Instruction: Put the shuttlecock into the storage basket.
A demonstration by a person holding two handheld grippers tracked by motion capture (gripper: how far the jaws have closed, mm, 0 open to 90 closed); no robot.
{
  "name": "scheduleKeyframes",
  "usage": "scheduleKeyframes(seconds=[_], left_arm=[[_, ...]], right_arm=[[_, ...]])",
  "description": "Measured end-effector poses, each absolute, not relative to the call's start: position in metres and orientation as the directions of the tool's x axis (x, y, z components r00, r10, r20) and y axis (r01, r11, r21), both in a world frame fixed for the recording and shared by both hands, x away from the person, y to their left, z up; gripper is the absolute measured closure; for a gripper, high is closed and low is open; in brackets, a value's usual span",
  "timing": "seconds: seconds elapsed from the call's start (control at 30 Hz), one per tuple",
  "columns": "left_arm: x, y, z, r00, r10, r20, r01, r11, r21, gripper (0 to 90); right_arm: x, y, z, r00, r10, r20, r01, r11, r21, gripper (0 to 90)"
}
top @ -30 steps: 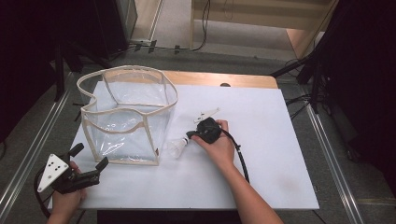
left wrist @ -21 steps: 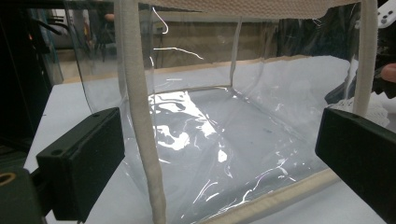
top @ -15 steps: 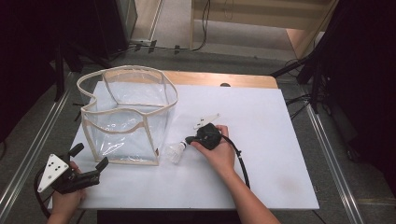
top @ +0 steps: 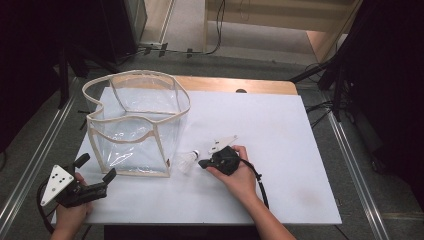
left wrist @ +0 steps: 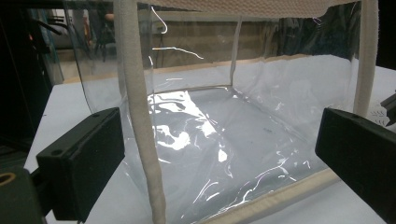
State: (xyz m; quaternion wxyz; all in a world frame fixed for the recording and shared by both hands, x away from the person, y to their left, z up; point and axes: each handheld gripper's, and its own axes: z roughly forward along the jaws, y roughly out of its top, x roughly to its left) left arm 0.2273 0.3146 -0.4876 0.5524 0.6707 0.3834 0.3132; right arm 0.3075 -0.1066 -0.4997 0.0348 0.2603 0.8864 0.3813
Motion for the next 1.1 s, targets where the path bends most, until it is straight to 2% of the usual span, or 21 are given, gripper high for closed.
scheduleKeyframes(seconds=[0.17, 0.37, 0.63, 0.7, 0.9, 1.1], left_arm=[[0.227, 0.315, -0.488, 0.508, 0.861, -0.004, 0.168, -0.094, 0.981, 2.1], [0.227, 0.315, -0.488, 0.510, 0.860, -0.008, 0.167, -0.090, 0.982, 2.2], [0.227, 0.315, -0.488, 0.511, 0.860, -0.003, 0.167, -0.096, 0.981, 2.1], [0.227, 0.315, -0.488, 0.511, 0.860, -0.004, 0.167, -0.094, 0.982, 2.1], [0.227, 0.314, -0.488, 0.509, 0.861, 0.000, 0.167, -0.099, 0.981, 2.1], [0.227, 0.314, -0.488, 0.509, 0.861, -0.002, 0.168, -0.097, 0.981, 2.1]], right_arm=[[0.305, -0.089, -0.500, -0.893, 0.432, 0.121, 0.385, 0.600, 0.701, 87.9], [0.308, -0.079, -0.504, -0.890, 0.437, 0.131, 0.392, 0.584, 0.711, 87.9], [0.314, -0.081, -0.503, -0.887, 0.448, 0.110, 0.380, 0.575, 0.724, 87.7], [0.315, -0.093, -0.497, -0.897, 0.427, 0.111, 0.354, 0.545, 0.760, 86.7], [0.329, -0.111, -0.486, -0.865, 0.491, 0.100, 0.375, 0.502, 0.780, 87.7], [0.361, -0.109, -0.494, -0.821, 0.559, 0.113, 0.446, 0.506, 0.738, 87.8]])
